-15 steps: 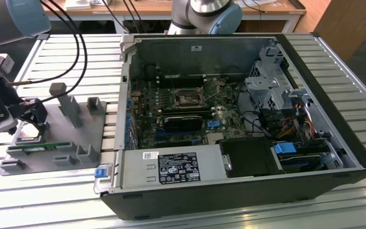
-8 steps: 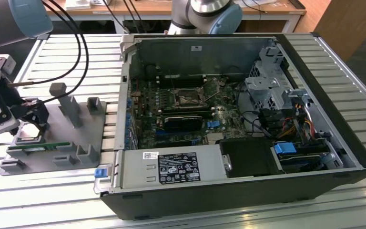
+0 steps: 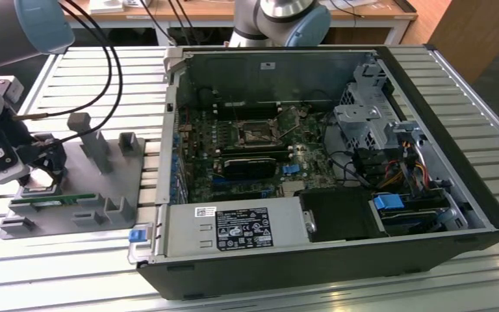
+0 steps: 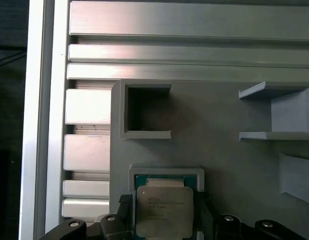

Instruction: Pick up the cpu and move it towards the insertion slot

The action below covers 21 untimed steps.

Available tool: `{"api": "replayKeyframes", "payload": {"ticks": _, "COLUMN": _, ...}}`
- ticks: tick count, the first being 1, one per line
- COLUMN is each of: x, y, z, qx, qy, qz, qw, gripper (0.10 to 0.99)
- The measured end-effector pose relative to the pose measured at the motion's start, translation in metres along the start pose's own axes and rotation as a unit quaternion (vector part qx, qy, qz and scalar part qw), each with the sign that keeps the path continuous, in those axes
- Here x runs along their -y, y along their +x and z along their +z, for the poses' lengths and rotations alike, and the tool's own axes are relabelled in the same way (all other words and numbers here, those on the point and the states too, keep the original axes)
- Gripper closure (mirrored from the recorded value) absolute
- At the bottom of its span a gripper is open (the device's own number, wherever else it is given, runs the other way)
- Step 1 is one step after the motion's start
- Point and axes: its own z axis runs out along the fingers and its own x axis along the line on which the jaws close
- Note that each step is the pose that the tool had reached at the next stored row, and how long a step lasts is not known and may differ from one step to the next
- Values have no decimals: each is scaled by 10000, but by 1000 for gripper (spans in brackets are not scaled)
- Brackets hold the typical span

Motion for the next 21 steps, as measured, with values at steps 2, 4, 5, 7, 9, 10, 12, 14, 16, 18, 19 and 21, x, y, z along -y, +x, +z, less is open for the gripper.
{"api": "replayKeyframes", "payload": {"ticks": 2, "x": -1, "y": -11, "z": 0, "qx": 0, "qy": 0, "qz": 1, "qw": 10000, "gripper": 451}}
{"api": "replayKeyframes", "payload": {"ticks": 4, "x": 0, "y": -13, "z": 1, "qx": 0, "qy": 0, "qz": 1, "qw": 10000, "gripper": 451}}
{"api": "replayKeyframes", "payload": {"ticks": 5, "x": 0, "y": -13, "z": 0, "qx": 0, "qy": -1, "qz": 0, "qw": 10000, "gripper": 451}}
{"api": "replayKeyframes", "payload": {"ticks": 7, "x": 0, "y": -14, "z": 0, "qx": 0, "qy": -1, "qz": 0, "qw": 10000, "gripper": 467}}
{"api": "replayKeyframes", "payload": {"ticks": 9, "x": 0, "y": -14, "z": 0, "qx": -1, "qy": 0, "qz": 0, "qw": 10000, "gripper": 467}}
{"api": "replayKeyframes", "payload": {"ticks": 10, "x": 0, "y": -14, "z": 0, "qx": 0, "qy": -1, "qz": 0, "qw": 10000, "gripper": 533}}
{"api": "replayKeyframes", "payload": {"ticks": 12, "x": 0, "y": -14, "z": 0, "qx": 0, "qy": -8, "qz": 0, "qw": 10000, "gripper": 541}}
{"api": "replayKeyframes", "payload": {"ticks": 14, "x": 0, "y": -14, "z": -9, "qx": -1, "qy": -19, "qz": 0, "qw": 10000, "gripper": 541}}
{"api": "replayKeyframes", "payload": {"ticks": 16, "x": -2, "y": -14, "z": -38, "qx": 0, "qy": -31, "qz": 0, "qw": 10000, "gripper": 541}}
{"api": "replayKeyframes", "payload": {"ticks": 18, "x": -3, "y": -14, "z": -73, "qx": 0, "qy": -33, "qz": 0, "qw": 10000, "gripper": 541}}
{"api": "replayKeyframes", "payload": {"ticks": 19, "x": -4, "y": -14, "z": -90, "qx": 0, "qy": -33, "qz": 0, "qw": 10000, "gripper": 541}}
{"api": "replayKeyframes", "payload": {"ticks": 21, "x": -5, "y": -15, "z": -110, "qx": 1, "qy": -33, "qz": 0, "qw": 10000, "gripper": 541}}
